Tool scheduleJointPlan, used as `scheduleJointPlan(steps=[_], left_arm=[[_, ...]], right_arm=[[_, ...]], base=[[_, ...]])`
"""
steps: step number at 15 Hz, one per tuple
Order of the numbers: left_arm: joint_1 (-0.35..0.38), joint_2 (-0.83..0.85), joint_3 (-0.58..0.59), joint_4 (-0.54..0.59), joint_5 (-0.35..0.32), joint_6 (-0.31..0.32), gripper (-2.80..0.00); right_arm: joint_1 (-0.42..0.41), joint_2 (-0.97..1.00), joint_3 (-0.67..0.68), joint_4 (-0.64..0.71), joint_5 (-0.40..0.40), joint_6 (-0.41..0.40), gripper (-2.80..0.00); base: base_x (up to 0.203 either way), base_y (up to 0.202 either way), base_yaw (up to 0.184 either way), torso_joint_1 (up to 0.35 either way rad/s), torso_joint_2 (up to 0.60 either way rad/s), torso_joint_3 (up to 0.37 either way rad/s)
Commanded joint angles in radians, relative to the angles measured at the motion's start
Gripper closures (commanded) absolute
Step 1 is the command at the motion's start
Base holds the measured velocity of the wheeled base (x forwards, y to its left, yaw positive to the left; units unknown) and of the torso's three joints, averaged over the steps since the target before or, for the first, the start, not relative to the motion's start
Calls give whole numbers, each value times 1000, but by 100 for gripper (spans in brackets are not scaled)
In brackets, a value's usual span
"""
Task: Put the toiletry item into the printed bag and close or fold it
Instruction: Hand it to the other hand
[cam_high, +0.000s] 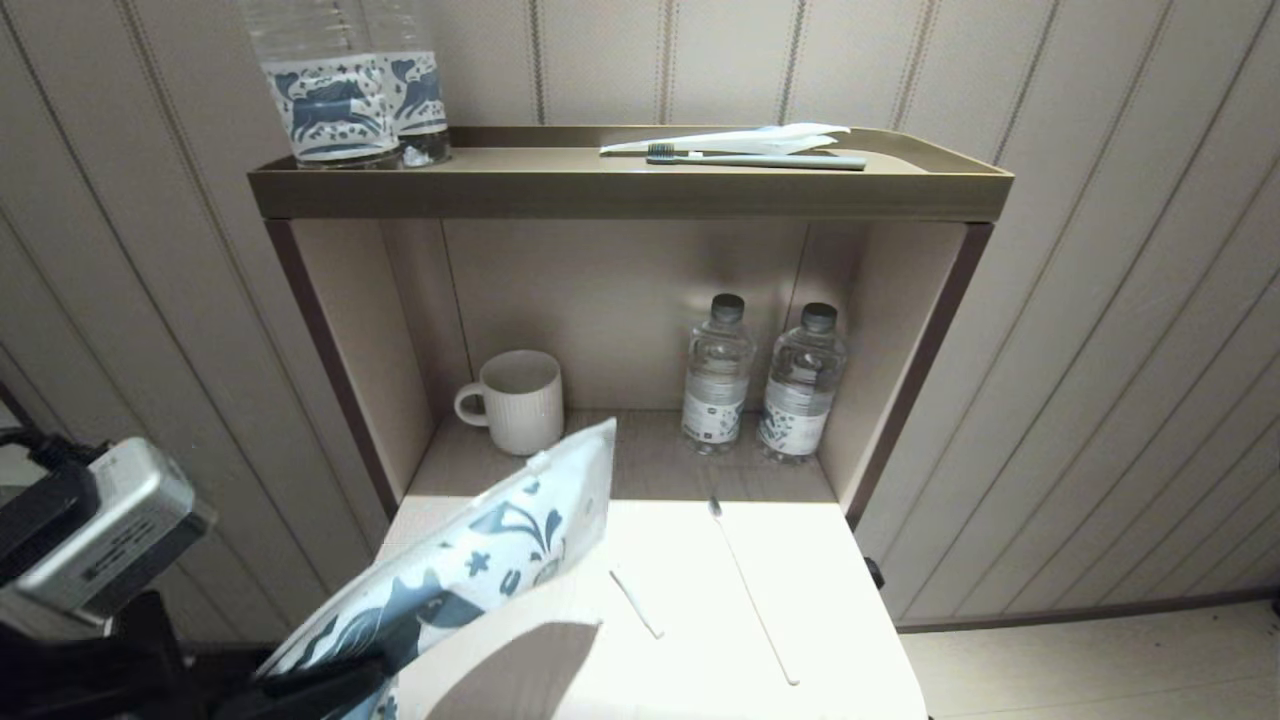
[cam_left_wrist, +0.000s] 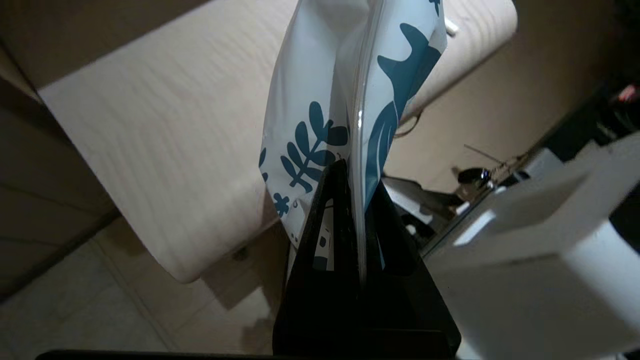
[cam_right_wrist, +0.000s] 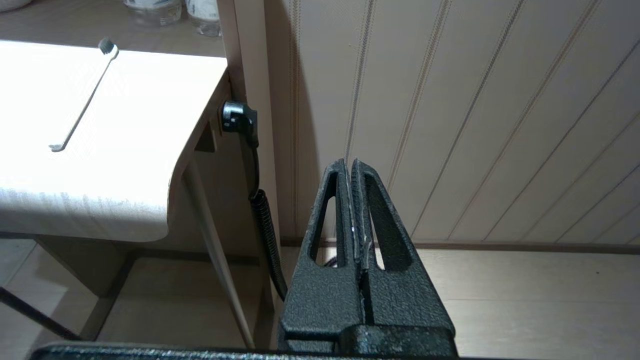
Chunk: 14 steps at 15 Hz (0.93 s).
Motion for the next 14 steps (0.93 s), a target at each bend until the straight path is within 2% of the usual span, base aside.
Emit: scheduleJointPlan(steps=[1, 2, 4, 7, 9, 11, 14], left_arm=[[2, -47, -7, 30, -24, 63, 0], [2, -41, 0, 51, -28, 118, 0], [2, -2, 5, 71, -31, 179, 0], [2, 95, -9, 49, -73, 286, 0], [2, 175, -37, -40, -142, 329, 0], [4, 233, -62, -105, -223, 403, 0], [40, 320, -136, -118, -338, 505, 0]], right_arm=[[0, 6, -14, 40, 0, -1, 0], [0, 28, -24, 67, 1, -3, 0], [1, 82, -41, 81, 14, -5, 0], [-2, 128, -251, 164, 93, -2, 0], [4, 204, -432, 275, 175, 8, 0], [31, 319, -621, 365, 284, 64, 0], [138, 588, -855, 477, 397, 124, 0]], base=[[0, 0, 0, 0, 0, 0], [0, 0, 0, 0, 0, 0], [0, 0, 0, 0, 0, 0], [0, 0, 0, 0, 0, 0], [0, 0, 0, 0, 0, 0], [0, 0, 0, 0, 0, 0], [0, 0, 0, 0, 0, 0]])
